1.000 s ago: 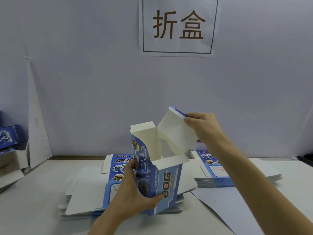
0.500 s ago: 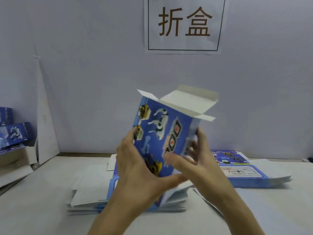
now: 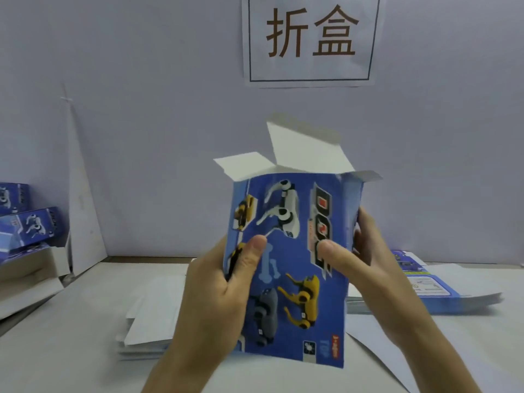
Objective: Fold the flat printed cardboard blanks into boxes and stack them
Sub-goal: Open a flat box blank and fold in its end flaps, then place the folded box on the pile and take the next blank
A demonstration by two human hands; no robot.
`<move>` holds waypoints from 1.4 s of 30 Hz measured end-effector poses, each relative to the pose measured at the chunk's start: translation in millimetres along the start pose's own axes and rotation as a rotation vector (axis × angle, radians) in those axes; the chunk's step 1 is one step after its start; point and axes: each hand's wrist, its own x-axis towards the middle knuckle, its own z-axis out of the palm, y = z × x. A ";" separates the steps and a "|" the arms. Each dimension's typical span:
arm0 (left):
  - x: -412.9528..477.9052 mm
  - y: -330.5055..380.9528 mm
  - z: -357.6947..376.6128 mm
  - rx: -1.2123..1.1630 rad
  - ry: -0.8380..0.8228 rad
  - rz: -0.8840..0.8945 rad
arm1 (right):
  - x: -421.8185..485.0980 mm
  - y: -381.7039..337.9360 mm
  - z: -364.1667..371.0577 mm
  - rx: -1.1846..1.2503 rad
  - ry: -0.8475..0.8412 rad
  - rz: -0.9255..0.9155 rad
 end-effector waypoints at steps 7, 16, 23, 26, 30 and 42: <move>0.8 -8.5 2.3 0.003 0.097 -0.001 | -4.2 -7.8 -0.9 -0.066 -0.051 -0.029; 3.2 -8.7 -2.0 0.063 0.093 0.065 | -9.0 -4.5 3.5 -0.223 -0.113 0.062; 0.0 -6.7 2.3 -0.063 0.030 0.083 | -10.0 -6.3 4.2 -0.147 -0.120 0.095; -0.2 -9.2 2.5 0.115 0.088 0.155 | -7.7 -4.6 1.3 -0.159 -0.061 0.059; 4.8 -7.3 -4.3 -0.159 -0.078 0.010 | -9.3 -2.6 -8.8 -0.102 -0.105 0.084; -3.8 -28.6 -61.1 -0.253 -0.688 -0.532 | -4.5 12.2 15.5 0.071 0.000 0.198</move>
